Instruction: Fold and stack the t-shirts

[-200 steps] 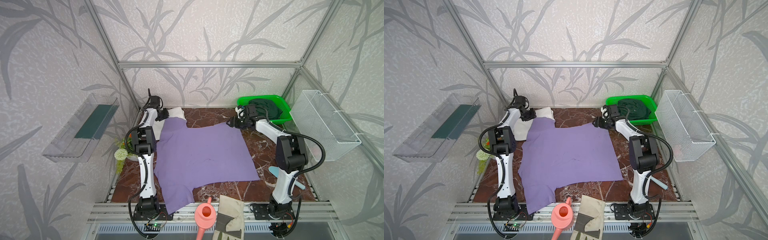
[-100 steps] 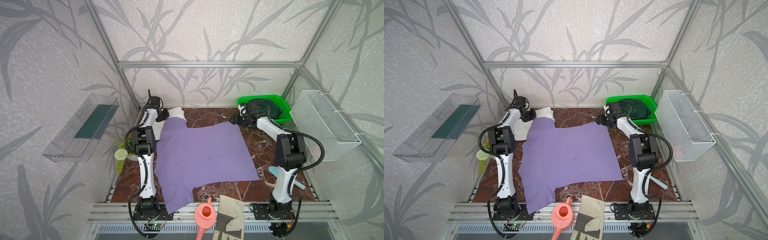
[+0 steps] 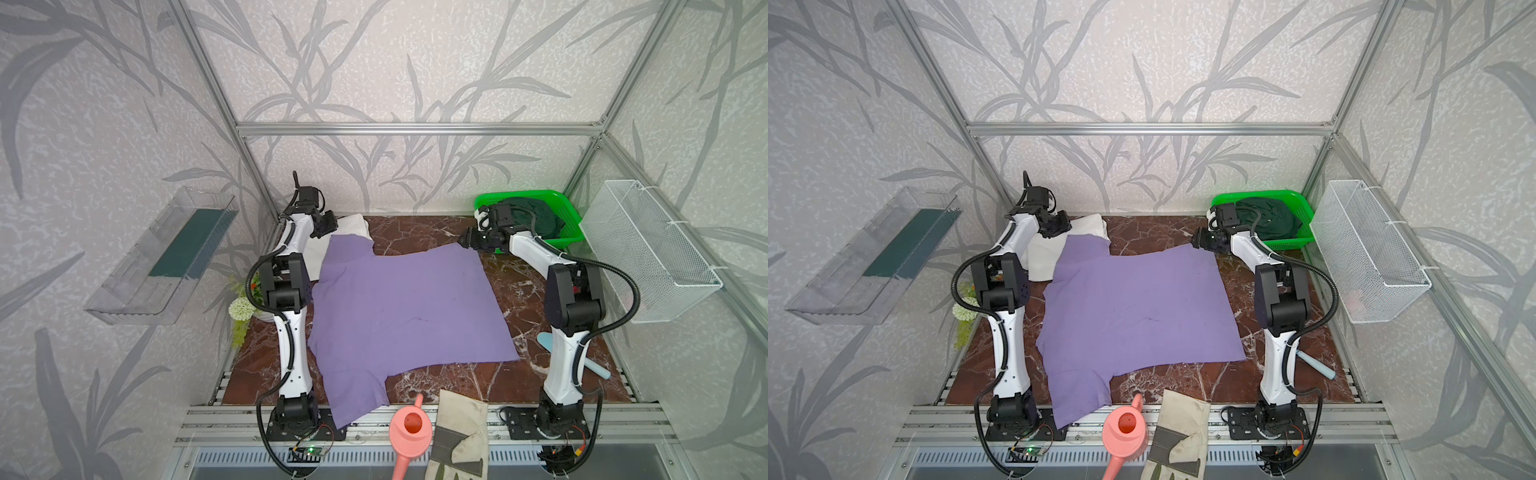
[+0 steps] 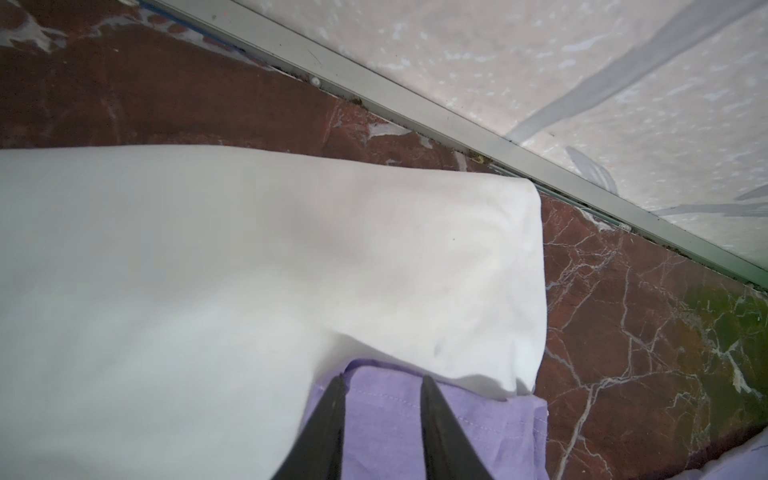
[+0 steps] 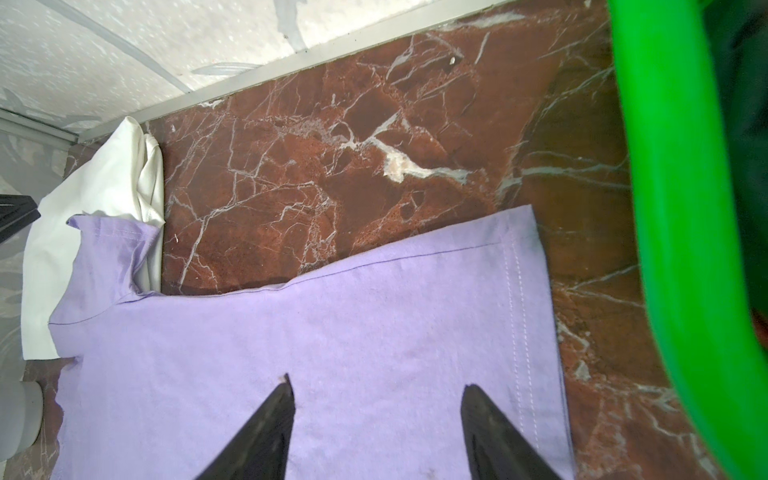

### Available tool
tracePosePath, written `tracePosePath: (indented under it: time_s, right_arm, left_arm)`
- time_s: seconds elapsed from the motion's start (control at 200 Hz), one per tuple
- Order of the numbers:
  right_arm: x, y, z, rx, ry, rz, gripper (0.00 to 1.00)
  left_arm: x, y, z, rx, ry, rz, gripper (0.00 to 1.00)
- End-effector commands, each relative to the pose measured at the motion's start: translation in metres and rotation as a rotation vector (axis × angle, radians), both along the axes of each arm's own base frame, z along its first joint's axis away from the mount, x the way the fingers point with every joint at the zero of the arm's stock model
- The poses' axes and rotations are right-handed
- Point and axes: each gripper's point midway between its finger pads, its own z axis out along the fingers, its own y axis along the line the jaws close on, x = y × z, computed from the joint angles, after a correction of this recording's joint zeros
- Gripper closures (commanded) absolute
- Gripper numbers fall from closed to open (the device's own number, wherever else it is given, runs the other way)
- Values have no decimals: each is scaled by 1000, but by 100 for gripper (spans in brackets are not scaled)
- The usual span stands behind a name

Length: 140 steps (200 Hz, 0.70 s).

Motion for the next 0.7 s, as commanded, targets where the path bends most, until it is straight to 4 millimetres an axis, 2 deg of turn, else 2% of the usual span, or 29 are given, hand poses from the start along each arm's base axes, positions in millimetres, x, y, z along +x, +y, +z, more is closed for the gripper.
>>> tracePosePath:
  time_s: [0.0,0.45,0.585,0.695]
  right_arm:
    - [-5,-1,-6,-12,19,14,35]
    - [-7,0,-10,-2,32,21,35]
    - [-7,-1,-11,2,35,20,35]
    - [-6,-2,-10,7,33,18,35]
  left_arm:
    - [-5,-2,-20,21,59,-12,67]
    - [-2,2,-38,51,109,-21,66]
    - [-1,1,-39,37,113,-22,71]
    - [-2,0,-38,32,112,-22,85]
